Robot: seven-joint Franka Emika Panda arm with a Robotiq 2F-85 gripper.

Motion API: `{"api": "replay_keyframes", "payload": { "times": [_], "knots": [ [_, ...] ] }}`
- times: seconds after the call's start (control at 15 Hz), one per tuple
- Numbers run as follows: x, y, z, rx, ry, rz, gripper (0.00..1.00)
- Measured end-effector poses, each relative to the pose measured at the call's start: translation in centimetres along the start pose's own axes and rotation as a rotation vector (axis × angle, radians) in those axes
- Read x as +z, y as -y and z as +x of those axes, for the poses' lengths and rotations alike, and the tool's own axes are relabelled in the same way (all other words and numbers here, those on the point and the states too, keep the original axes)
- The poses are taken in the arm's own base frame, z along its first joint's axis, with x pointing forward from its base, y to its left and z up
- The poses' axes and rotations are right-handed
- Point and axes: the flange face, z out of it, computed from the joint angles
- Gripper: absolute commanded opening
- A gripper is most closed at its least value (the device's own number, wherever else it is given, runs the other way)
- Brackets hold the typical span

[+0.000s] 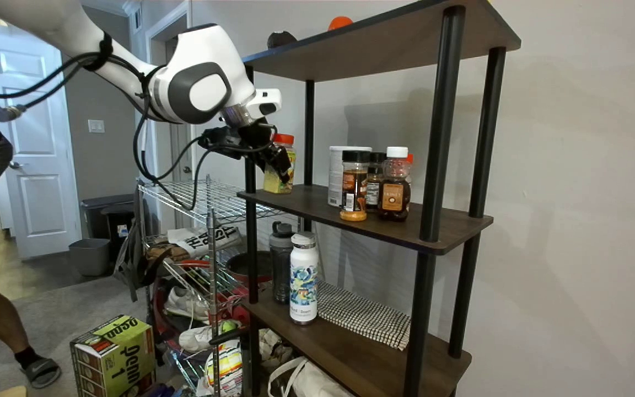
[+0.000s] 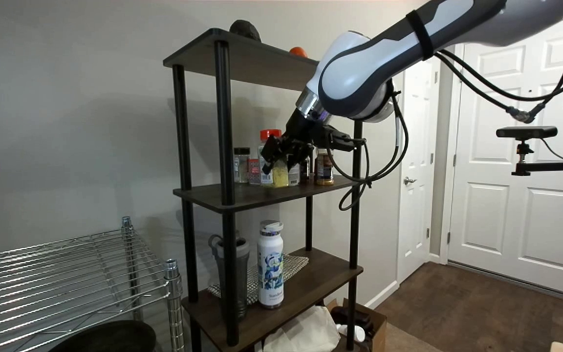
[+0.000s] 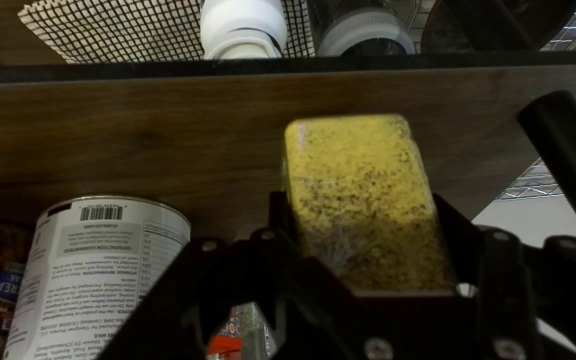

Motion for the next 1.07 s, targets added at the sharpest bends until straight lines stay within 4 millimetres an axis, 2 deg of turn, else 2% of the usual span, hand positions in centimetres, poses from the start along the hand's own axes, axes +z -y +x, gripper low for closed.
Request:
{"api": "replay_keyframes", "payload": {
  "times": [0.4, 0.47, 0.8, 1.07],
  "knots": [
    [0.0, 0.0, 0.0, 0.0, 0.0, 0.0, 0.67],
    [0.0, 0.0, 0.0, 0.0, 0.0, 0.0, 0.42],
    [0.9, -0.3, -0.3, 0.004, 0.015, -0.005, 0.42],
    [1.2, -1.8, -0.4, 0.026, 0.017, -0.02, 0.42]
  ]
}}
